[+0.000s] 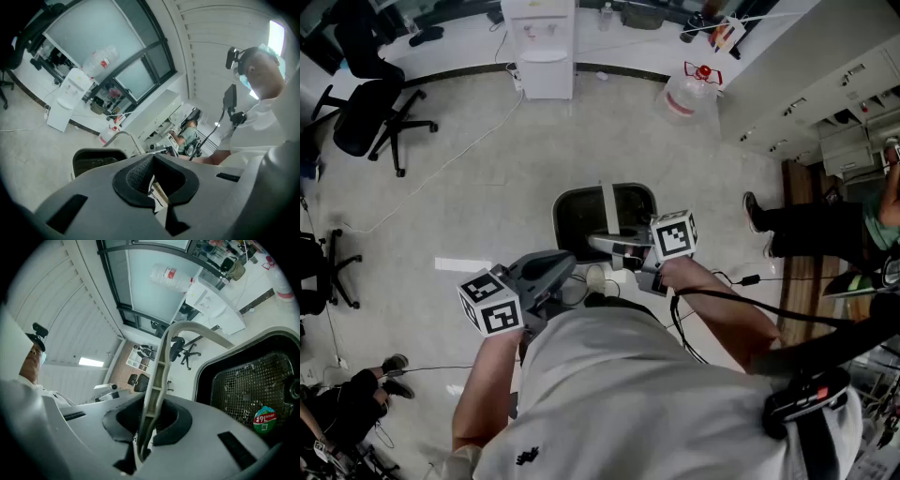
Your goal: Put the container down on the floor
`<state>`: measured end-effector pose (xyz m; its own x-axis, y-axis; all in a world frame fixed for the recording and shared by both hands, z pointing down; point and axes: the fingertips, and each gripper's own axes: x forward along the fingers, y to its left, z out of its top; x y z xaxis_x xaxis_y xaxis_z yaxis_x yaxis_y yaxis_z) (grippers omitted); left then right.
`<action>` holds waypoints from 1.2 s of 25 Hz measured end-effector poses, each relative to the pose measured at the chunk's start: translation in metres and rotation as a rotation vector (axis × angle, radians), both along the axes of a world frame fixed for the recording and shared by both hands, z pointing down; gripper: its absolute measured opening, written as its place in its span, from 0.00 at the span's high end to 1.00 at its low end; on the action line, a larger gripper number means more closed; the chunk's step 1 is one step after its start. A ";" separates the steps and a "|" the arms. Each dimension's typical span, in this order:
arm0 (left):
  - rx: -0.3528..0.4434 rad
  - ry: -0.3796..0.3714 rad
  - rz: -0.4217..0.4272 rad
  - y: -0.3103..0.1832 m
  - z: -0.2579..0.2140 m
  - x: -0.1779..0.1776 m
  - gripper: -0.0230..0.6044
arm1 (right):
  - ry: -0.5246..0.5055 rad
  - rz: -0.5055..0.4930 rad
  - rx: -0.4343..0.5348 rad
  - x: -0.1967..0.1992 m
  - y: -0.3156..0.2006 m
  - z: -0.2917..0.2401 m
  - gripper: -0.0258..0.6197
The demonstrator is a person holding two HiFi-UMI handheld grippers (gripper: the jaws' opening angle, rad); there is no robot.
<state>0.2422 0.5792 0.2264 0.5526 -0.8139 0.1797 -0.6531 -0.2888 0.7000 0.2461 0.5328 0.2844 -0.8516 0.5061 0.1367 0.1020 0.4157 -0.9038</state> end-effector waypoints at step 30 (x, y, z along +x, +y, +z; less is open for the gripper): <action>-0.002 0.057 0.137 -0.090 -0.001 -0.015 0.95 | -0.003 0.112 -0.148 -0.075 -0.133 0.033 0.92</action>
<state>0.2272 0.4892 0.2254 0.6677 -0.7300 0.1460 -0.5666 -0.3711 0.7357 0.1708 0.3993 0.3172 -0.9039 0.4228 0.0652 0.0654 0.2872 -0.9556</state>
